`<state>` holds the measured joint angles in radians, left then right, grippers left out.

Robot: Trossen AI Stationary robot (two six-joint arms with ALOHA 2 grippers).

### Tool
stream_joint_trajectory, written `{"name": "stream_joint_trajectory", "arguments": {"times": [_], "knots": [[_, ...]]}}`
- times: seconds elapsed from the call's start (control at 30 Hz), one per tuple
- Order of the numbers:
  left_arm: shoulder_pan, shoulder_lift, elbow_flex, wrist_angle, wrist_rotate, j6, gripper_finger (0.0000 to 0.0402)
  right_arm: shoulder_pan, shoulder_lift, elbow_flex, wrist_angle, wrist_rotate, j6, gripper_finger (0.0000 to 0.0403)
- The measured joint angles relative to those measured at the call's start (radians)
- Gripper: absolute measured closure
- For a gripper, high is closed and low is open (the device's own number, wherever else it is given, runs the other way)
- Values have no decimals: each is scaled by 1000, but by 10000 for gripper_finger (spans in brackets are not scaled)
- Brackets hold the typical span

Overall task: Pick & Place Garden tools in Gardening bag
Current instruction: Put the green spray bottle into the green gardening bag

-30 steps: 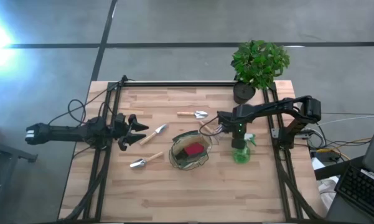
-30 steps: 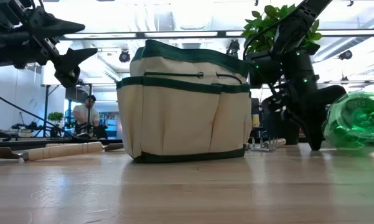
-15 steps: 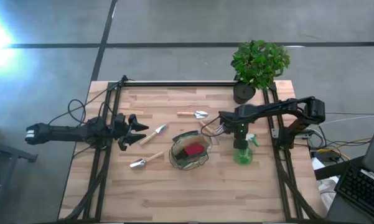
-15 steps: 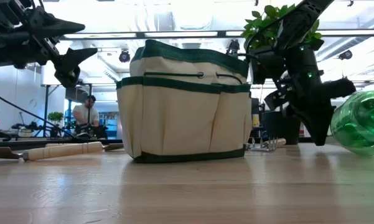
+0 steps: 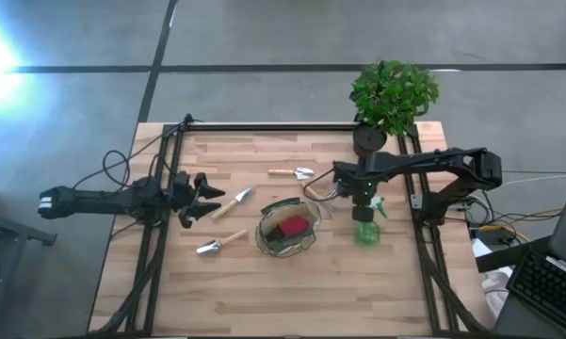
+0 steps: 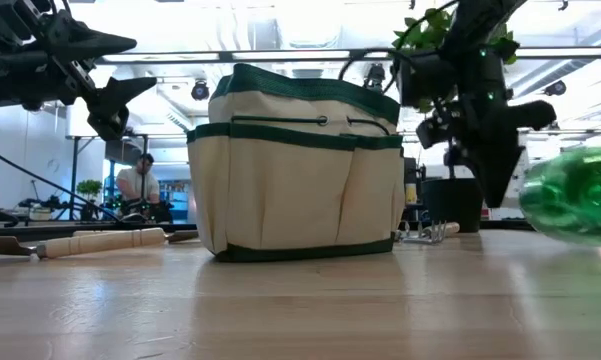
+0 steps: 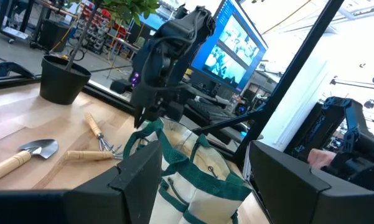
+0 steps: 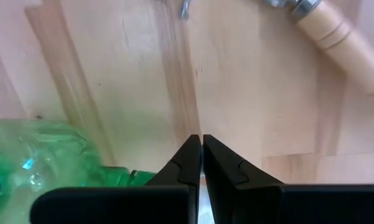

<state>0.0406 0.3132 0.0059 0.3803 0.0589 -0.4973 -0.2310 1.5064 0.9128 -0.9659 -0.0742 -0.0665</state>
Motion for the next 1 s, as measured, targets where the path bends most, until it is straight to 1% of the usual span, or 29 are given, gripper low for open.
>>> {"name": "stream_joint_trajectory", "arguments": {"times": [0.13, 0.3, 0.5, 0.77, 1.0], "knots": [[0, 0, 0, 0, 0, 0, 156, 0, -17, 47, -40, 6, -13, 395], [0, 0, 0, 0, 0, 0, 156, 0, -33, 112, -104, 53, -16, 395], [0, 0, 0, 0, 0, 0, 156, 0, -34, 211, -168, 79, -32, 395], [0, 0, 0, 0, 0, 0, 156, 6, -41, 345, -180, 79, -89, 395], [0, 0, 0, 0, 0, 0, 156, 41, -40, 447, -157, 77, -144, 395]]}}
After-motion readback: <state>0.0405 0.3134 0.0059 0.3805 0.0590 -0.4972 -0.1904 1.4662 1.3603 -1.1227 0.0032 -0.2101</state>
